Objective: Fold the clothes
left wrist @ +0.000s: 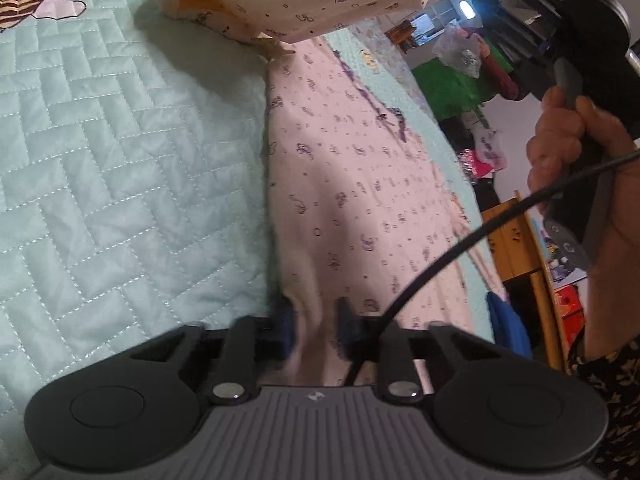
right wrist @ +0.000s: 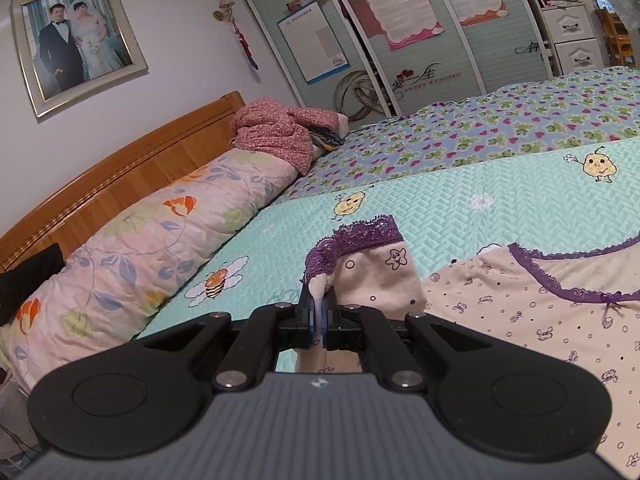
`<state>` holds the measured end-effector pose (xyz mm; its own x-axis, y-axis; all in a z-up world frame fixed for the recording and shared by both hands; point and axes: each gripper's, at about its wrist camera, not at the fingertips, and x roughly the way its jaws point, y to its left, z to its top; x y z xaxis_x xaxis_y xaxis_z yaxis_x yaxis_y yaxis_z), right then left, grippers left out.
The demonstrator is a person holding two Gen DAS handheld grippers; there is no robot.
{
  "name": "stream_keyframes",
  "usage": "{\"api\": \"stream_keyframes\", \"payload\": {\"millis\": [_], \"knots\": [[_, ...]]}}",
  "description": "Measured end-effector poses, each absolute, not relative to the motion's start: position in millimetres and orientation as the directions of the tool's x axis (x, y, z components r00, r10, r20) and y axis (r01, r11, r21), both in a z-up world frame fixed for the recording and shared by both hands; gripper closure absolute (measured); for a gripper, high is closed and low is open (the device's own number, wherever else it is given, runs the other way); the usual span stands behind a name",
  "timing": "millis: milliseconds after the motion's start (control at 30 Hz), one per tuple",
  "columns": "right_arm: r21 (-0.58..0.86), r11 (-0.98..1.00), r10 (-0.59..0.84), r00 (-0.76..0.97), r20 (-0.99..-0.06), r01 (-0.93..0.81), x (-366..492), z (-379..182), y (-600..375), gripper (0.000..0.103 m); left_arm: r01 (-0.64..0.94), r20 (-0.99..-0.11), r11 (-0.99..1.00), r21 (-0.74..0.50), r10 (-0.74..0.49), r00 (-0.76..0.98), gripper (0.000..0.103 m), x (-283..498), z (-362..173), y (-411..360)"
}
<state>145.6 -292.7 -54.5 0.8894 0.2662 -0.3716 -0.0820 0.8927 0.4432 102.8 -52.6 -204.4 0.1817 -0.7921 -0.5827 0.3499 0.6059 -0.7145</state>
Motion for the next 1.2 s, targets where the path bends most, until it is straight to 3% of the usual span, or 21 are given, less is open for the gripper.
{"api": "stream_keyframes", "payload": {"millis": [67, 333, 767, 1067, 1200], "knots": [[0.450, 0.890, 0.267, 0.888, -0.375, -0.078, 146.9, -56.8, -293.4, 0.100, 0.358, -0.583, 0.611, -0.706, -0.788, 0.197, 0.098, 101.8, -203.1, -52.2], [0.485, 0.872, 0.264, 0.895, -0.360, -0.062, 151.1, -57.2, -300.2, 0.100, 0.366, -0.554, 0.609, -0.704, -0.792, 0.254, 0.099, 99.2, -193.4, -47.5], [0.512, 0.857, 0.244, 0.923, -0.296, -0.063, 165.8, -38.9, -309.2, 0.100, 0.316, -0.592, 0.648, -0.694, -0.762, 0.262, 0.099, 103.9, -201.4, -50.2], [0.427, 0.889, 0.296, 0.922, -0.251, -0.169, 191.7, 4.2, -279.0, 0.100, 0.307, -0.580, 0.633, -0.710, -0.774, 0.255, 0.099, 103.0, -201.2, -48.2], [0.383, 0.905, 0.290, 0.928, -0.235, -0.186, 196.4, 27.7, -272.5, 0.100, 0.321, -0.535, 0.600, -0.733, -0.800, 0.273, 0.099, 101.1, -193.9, -47.3]]}}
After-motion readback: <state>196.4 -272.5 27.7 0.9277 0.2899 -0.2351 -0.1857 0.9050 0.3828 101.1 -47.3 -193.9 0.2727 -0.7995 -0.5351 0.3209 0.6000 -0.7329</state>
